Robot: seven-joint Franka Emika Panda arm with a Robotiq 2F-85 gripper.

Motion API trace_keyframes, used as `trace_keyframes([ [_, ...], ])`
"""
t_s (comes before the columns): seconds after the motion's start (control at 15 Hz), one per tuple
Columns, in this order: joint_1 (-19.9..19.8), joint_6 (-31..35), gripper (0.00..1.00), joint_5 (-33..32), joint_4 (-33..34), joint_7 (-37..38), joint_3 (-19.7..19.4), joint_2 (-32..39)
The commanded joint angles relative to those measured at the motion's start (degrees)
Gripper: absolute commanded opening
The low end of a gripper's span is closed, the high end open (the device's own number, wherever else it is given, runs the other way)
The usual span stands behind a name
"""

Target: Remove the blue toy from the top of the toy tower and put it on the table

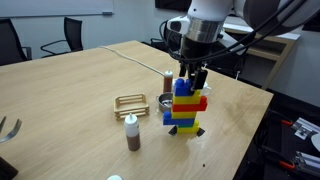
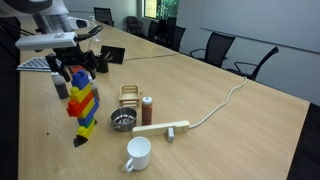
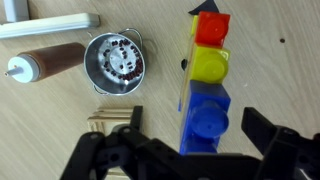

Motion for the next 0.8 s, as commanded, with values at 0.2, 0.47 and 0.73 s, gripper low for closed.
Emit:
trace_keyframes([
  [0.2, -0.98, 4.20, 1.00, 3.51, -0.56, -2.23, 0.46, 1.24],
  [0.47, -1.10, 3.78, 1.00, 4.02, -0.76, -2.00, 0.32, 1.59],
  [0.73, -1.09, 3.44, 1.00, 3.52, -1.05, -1.89, 0.20, 1.75],
])
